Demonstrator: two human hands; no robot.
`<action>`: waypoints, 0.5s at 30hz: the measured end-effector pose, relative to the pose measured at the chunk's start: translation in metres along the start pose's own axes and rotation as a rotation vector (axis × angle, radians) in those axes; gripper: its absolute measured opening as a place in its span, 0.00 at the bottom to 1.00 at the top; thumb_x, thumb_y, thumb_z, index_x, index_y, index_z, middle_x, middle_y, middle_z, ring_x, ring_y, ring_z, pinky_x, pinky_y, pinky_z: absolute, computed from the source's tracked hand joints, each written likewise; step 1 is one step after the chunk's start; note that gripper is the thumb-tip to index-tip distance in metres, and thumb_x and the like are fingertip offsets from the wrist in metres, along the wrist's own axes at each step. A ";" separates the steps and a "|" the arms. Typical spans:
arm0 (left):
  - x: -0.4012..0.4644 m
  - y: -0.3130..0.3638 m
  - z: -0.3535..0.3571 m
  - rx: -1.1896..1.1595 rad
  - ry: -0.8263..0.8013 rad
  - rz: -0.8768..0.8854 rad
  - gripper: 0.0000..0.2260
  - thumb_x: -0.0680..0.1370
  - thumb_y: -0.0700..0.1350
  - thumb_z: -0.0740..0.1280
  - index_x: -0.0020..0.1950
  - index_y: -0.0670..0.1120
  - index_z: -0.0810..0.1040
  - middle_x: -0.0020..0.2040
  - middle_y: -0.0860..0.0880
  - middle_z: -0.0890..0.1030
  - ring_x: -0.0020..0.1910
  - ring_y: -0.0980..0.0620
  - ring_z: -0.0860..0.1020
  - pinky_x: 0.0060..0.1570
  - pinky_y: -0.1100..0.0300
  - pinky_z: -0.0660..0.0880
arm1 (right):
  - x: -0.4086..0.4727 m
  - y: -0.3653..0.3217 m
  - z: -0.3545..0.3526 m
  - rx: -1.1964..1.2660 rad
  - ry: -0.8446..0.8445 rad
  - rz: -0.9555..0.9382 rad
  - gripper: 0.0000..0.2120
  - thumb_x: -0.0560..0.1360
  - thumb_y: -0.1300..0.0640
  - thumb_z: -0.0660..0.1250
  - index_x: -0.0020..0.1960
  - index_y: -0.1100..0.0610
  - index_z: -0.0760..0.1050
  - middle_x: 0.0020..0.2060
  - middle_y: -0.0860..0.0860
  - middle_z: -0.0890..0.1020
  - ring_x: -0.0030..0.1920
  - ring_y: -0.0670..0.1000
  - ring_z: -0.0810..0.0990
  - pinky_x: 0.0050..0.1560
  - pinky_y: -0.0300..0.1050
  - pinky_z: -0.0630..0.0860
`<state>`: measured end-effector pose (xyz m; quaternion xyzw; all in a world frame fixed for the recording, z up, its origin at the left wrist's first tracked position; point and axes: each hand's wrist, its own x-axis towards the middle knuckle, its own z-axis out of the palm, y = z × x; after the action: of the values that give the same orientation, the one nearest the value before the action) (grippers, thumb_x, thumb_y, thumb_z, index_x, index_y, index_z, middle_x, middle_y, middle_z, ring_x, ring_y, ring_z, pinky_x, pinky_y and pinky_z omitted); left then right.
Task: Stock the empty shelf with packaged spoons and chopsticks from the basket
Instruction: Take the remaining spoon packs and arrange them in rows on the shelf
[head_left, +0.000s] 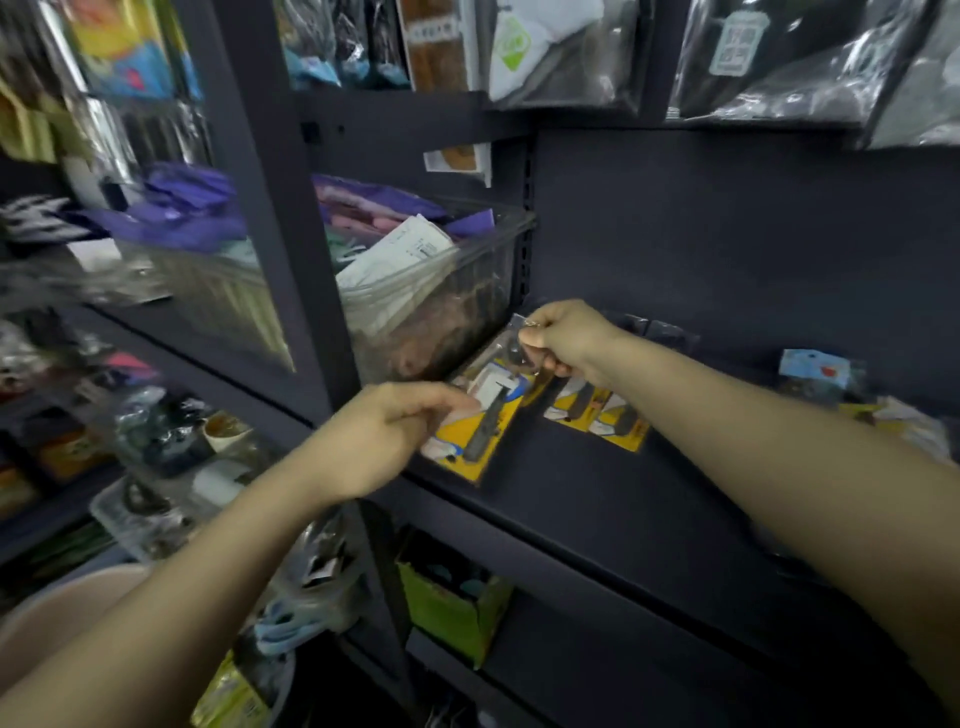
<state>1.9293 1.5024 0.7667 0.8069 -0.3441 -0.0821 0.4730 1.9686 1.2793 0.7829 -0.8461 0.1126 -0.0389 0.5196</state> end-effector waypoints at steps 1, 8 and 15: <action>-0.001 -0.001 -0.002 -0.002 -0.024 -0.064 0.20 0.65 0.38 0.55 0.41 0.55 0.83 0.46 0.40 0.84 0.48 0.45 0.80 0.54 0.54 0.73 | 0.001 0.000 0.005 -0.013 0.004 0.007 0.15 0.78 0.63 0.60 0.33 0.56 0.68 0.25 0.53 0.70 0.18 0.43 0.65 0.17 0.30 0.59; 0.004 0.001 0.016 0.746 -0.151 0.023 0.32 0.72 0.64 0.49 0.71 0.47 0.64 0.74 0.43 0.62 0.73 0.49 0.58 0.72 0.60 0.56 | -0.003 -0.005 0.021 -0.012 0.093 0.045 0.12 0.78 0.67 0.57 0.37 0.57 0.71 0.27 0.54 0.71 0.18 0.46 0.71 0.17 0.33 0.65; 0.019 -0.022 0.029 0.843 -0.180 0.008 0.25 0.81 0.52 0.50 0.75 0.45 0.50 0.77 0.43 0.49 0.76 0.46 0.49 0.75 0.55 0.48 | -0.047 0.002 -0.006 -0.222 0.061 -0.004 0.15 0.78 0.67 0.56 0.63 0.59 0.70 0.50 0.62 0.79 0.40 0.54 0.75 0.37 0.41 0.78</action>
<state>1.9410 1.4768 0.7367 0.9178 -0.3908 -0.0026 0.0703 1.9215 1.2842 0.7857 -0.8970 0.1304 -0.0529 0.4190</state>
